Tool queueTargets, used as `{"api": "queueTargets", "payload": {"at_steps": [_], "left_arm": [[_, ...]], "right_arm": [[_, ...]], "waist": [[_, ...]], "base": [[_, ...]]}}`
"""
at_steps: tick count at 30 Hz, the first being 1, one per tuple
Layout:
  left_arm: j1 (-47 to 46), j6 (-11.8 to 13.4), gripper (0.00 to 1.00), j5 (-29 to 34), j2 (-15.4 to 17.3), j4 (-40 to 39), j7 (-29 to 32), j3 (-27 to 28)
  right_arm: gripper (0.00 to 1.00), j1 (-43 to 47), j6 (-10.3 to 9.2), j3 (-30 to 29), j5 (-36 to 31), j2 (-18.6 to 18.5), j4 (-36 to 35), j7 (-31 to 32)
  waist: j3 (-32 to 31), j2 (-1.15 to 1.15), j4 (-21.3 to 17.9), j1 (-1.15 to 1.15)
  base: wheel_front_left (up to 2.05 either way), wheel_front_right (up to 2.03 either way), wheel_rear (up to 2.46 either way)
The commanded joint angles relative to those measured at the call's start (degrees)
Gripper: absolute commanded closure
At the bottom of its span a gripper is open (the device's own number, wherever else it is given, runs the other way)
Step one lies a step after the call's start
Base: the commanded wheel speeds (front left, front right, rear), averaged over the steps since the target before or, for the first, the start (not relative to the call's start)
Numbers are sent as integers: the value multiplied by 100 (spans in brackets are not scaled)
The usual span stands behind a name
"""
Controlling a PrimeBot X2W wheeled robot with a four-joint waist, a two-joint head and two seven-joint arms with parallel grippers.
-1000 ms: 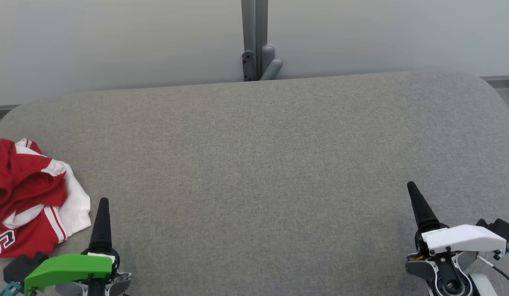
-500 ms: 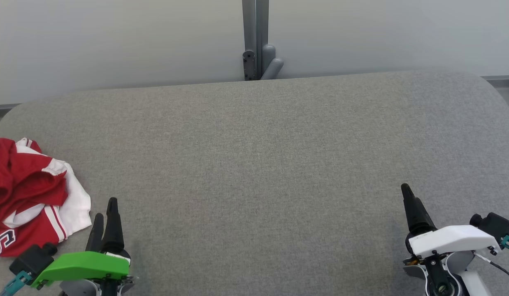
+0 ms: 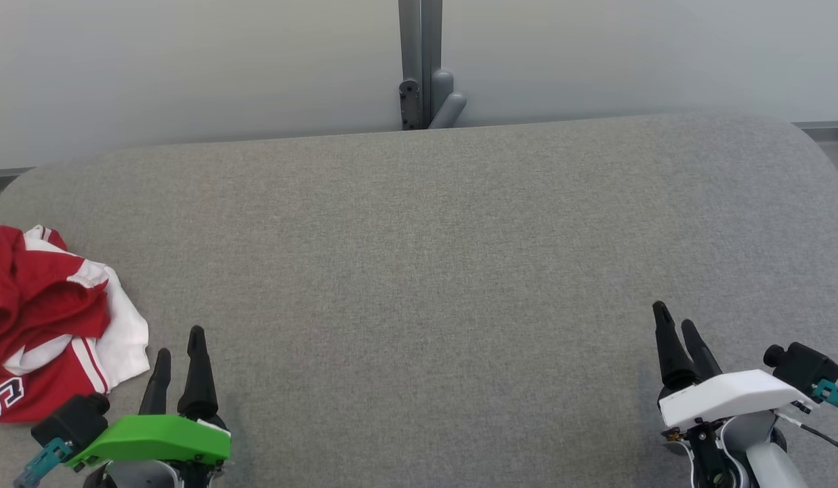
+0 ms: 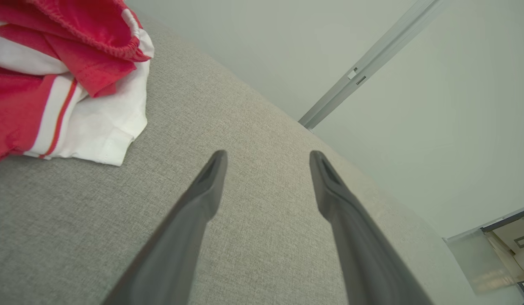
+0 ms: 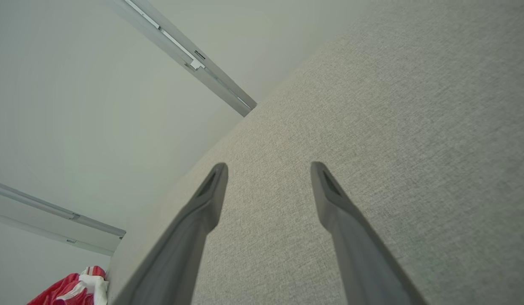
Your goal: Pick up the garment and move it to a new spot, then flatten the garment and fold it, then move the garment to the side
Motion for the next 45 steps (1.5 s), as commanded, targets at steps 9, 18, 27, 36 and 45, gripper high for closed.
{"api": "queueTargets", "payload": {"at_steps": [9, 18, 27, 36, 45], "left_arm": [[76, 88, 0, 657, 40, -119, -197, -65], [160, 130, 0, 1266, 45, -132, -335, -134], [215, 198, 0, 1826, 49, -127, -466, -186], [227, 240, 0, 2360, 52, -108, -589, -228], [197, 292, 0, 2813, 55, 16, -703, -301]], "right_arm": [[0, -4, 4, 73, -696, -16, -92, -197], [0, 69, 3, 122, -1260, -13, -78, -339], [0, 131, 4, 132, -1797, -1, -81, -477], [0, 129, 4, 142, -2243, 12, -164, -593], [0, 145, 4, 196, -2650, -5, -136, -711]], "waist": [[16, 0, 8, 0], [11, 0, -9, 0], [4, 0, -16, 0], [-12, 0, -18, 0], [-18, 0, -21, 0]], "base": [[0, 0, 0], [0, 0, 0], [0, 0, 0], [0, 0, 0], [0, 0, 0]]}}
